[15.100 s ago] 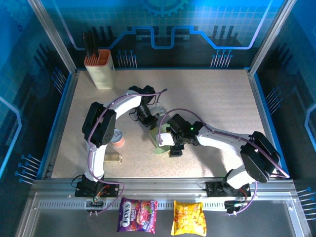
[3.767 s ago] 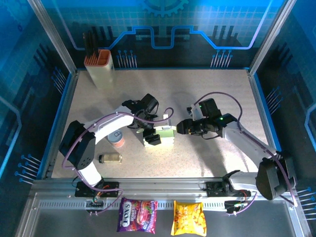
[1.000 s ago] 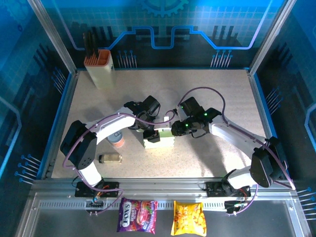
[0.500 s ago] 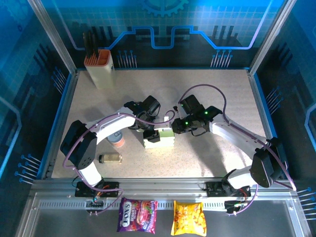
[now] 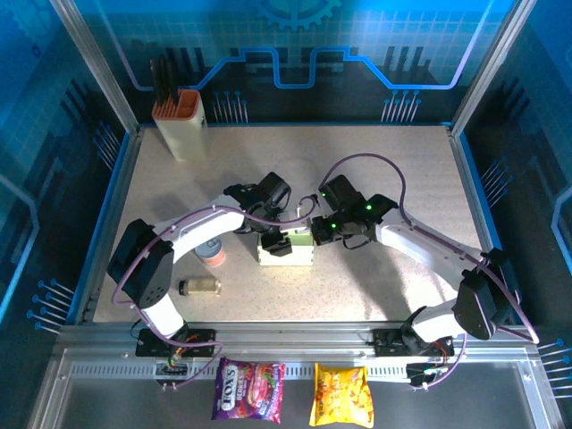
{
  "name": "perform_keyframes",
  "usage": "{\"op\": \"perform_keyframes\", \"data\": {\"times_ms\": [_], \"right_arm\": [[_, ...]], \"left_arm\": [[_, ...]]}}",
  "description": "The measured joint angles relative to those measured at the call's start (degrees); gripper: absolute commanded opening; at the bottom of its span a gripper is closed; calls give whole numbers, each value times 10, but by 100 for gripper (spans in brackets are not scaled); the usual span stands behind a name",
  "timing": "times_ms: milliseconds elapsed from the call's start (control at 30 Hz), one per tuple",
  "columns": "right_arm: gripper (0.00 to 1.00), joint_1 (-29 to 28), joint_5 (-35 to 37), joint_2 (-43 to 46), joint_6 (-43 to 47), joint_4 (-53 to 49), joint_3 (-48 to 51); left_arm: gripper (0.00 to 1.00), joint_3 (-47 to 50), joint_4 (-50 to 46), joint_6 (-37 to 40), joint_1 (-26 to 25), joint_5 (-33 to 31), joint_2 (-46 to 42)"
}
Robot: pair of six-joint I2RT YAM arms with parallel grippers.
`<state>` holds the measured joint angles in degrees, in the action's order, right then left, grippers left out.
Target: Fold the paper box
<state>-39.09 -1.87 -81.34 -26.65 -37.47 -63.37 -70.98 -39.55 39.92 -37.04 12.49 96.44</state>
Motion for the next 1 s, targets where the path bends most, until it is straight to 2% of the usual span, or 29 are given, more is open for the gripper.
{"op": "perform_keyframes", "data": {"times_ms": [233, 433, 1000], "right_arm": [[0, -9, 17, 0, -17, 11, 8], [0, -15, 30, 2, -28, 19, 12], [0, -21, 36, 13, -82, 14, 12]], "left_arm": [[56, 22, 27, -31, -1, -17, -25], [47, 37, 37, -54, -6, -22, -36], [46, 50, 51, -86, -35, -25, -40]]}}
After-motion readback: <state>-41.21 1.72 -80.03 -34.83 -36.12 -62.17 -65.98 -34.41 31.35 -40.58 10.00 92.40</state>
